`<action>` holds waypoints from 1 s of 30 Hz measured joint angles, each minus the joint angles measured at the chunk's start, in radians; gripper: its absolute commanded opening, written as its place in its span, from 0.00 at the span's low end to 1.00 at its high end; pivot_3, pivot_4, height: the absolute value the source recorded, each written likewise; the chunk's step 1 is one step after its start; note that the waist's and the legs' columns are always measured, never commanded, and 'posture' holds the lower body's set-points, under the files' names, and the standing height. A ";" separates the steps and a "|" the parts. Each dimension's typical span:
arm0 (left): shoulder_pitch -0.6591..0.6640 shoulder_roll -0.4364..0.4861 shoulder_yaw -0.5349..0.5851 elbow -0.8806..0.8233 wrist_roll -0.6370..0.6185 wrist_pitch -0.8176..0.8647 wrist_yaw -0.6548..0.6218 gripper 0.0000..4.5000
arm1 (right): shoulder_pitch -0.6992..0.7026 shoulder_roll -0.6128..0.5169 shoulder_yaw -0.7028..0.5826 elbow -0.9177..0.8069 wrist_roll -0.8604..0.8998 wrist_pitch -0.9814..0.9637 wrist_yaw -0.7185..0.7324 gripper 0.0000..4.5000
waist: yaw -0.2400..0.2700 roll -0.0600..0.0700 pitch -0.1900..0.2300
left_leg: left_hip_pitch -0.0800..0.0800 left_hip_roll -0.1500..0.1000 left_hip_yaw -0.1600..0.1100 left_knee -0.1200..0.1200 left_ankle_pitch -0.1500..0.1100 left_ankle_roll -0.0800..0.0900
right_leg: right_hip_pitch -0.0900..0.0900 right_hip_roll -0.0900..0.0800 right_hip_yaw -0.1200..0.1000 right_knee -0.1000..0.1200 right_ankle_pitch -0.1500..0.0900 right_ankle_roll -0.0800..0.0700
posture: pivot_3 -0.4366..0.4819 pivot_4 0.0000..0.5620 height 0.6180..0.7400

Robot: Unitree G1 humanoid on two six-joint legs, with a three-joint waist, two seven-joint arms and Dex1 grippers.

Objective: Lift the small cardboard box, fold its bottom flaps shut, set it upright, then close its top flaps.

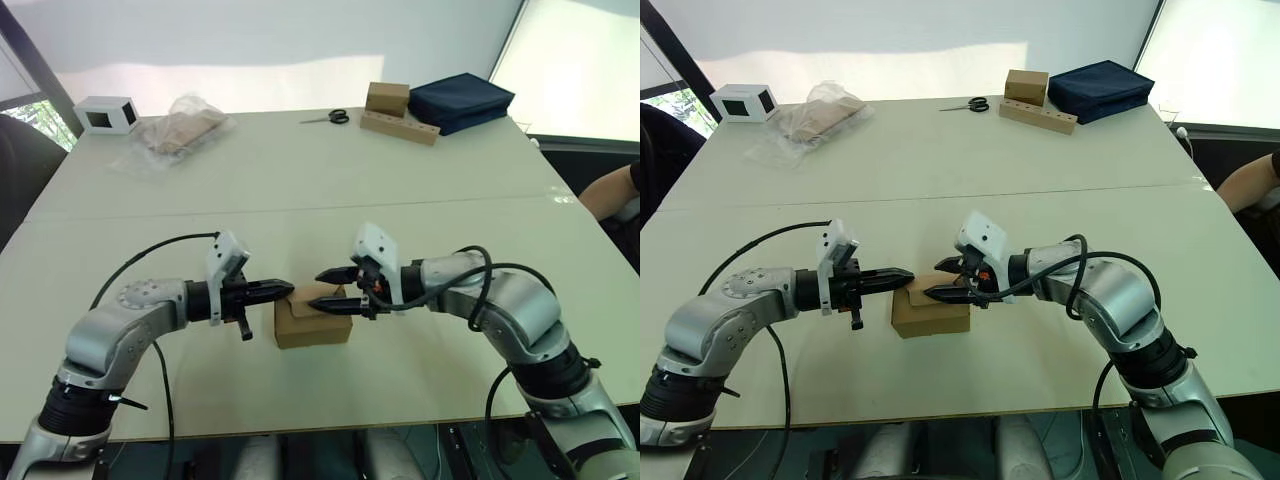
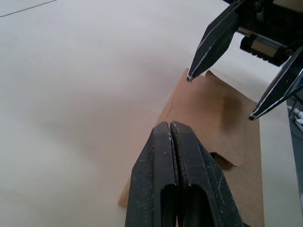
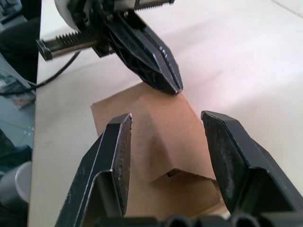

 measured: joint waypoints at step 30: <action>-0.016 -0.049 0.035 0.051 -0.063 0.047 0.050 0.00 | 0.005 -0.021 0.076 0.013 -0.172 -0.162 0.048 0.53 | -0.001 0.000 0.000 | 0.000 0.000 0.000 0.000 0.000 0.000 | 0.000 0.000 0.000 0.000 0.000 0.000 | 0.48 0.27 1.00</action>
